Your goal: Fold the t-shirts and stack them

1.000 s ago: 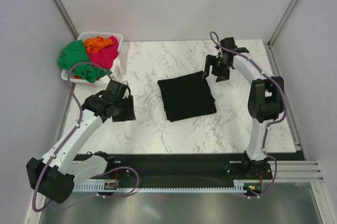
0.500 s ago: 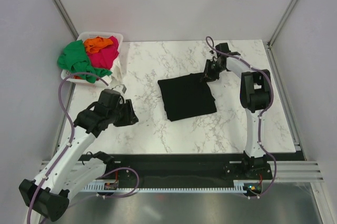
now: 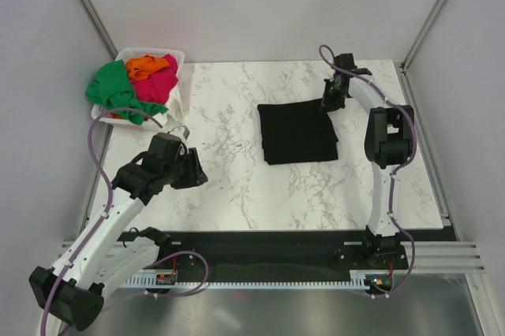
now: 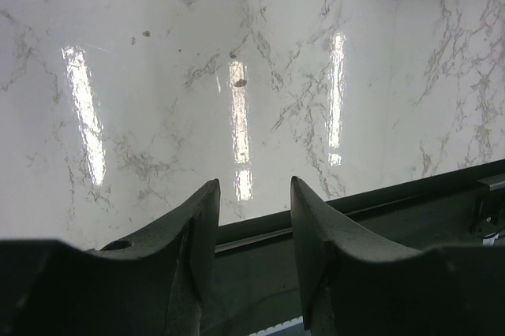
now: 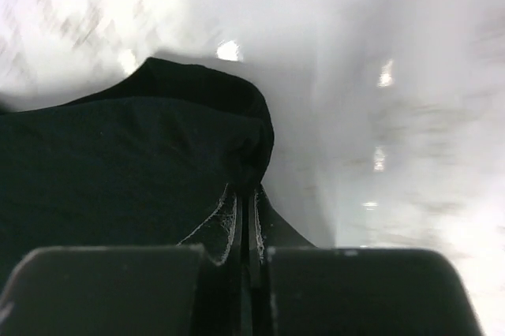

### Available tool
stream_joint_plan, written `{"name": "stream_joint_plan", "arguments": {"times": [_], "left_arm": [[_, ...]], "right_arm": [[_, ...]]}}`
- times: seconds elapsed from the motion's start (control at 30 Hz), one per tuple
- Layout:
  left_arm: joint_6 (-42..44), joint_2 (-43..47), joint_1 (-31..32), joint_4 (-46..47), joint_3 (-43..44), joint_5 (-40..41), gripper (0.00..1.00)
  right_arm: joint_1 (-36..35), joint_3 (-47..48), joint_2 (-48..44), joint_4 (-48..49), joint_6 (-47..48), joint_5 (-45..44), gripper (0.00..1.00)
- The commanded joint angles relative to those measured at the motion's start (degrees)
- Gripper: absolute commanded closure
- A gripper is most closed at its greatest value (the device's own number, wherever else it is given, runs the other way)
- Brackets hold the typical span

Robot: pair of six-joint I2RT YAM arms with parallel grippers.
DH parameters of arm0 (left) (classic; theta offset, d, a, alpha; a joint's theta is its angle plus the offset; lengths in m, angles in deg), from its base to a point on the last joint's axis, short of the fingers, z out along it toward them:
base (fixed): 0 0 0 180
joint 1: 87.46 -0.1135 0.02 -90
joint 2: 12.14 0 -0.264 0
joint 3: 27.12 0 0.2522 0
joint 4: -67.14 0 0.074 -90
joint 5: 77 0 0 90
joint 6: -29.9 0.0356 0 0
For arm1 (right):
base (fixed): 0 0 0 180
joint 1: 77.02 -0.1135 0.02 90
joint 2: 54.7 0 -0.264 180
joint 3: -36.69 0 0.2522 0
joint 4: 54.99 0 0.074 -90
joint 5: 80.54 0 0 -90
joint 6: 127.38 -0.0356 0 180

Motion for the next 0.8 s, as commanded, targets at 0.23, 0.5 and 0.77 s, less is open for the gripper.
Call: {"name": "stream_joint_plan", "arguments": {"times": [0.23, 0.5, 0.77], "left_arm": [[-1.6, -0.5, 0.2, 2.1, -0.4, 1.1, 0.53], [-1.7, -2.7, 0.2, 2.2, -0.5, 1.4, 0.54], [-1.9, -4.9, 0.2, 2.1, -0.5, 2.0, 0.54]], "right_arm": [[11.0, 26.4, 9.4, -5.0, 3.7, -27.3, 1.00], [15.4, 36.1, 15.7, 8.9, 4.7, -28.8, 1.00], [15.9, 36.3, 16.6, 30.2, 14.1, -31.3, 1.00]]}}
